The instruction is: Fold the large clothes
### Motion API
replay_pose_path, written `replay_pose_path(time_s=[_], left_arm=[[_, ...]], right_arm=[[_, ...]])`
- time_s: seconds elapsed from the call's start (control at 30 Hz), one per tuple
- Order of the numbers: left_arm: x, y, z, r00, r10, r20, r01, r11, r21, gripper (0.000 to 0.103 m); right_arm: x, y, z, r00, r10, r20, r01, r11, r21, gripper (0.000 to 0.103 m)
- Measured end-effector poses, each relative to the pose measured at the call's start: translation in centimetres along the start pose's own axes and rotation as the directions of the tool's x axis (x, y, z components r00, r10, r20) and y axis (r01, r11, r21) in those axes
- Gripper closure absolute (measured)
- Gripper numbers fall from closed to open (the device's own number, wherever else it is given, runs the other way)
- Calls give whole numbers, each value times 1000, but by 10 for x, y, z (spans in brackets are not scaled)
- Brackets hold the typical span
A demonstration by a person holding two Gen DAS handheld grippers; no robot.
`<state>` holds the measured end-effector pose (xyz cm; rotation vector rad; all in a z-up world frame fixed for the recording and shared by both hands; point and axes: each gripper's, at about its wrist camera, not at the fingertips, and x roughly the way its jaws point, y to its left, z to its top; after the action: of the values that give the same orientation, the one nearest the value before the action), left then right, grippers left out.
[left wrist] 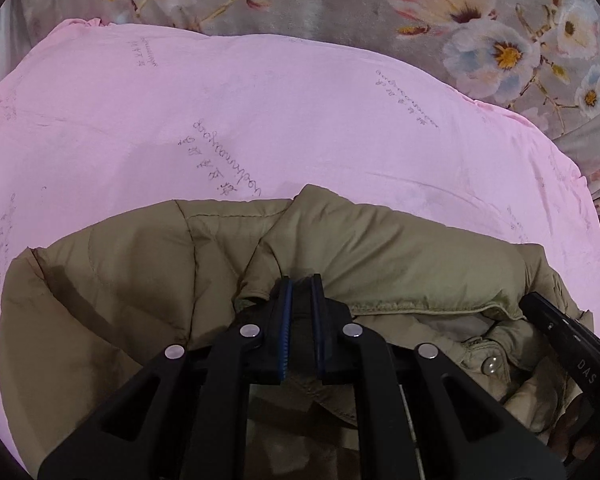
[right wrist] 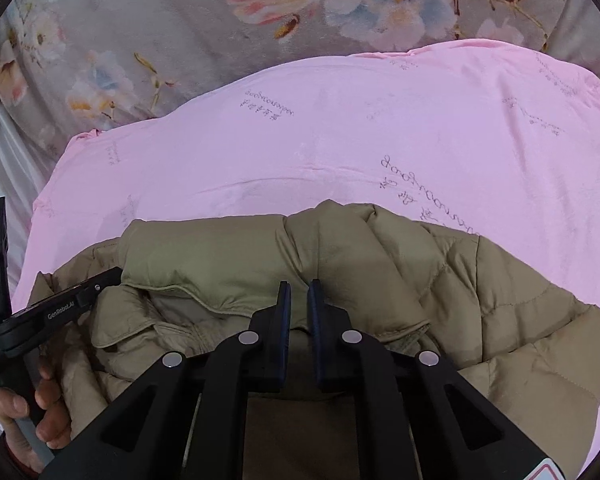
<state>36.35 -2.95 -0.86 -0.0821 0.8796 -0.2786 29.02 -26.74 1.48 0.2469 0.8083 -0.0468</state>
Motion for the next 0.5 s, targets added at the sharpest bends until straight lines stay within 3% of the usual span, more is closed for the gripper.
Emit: replay_pose_path(time_s=[0.13,0.5], left_arm=[[1,-10,-5,997,59,47,-62,996,65,94],[9,-23,-5,987,138,77,-146,983,111,95]], right_arm=[[10,2,-5,1000,-17,-4,17,1000,-9,96],[18,11,-5,997,-74,3,74,996,-55,96]])
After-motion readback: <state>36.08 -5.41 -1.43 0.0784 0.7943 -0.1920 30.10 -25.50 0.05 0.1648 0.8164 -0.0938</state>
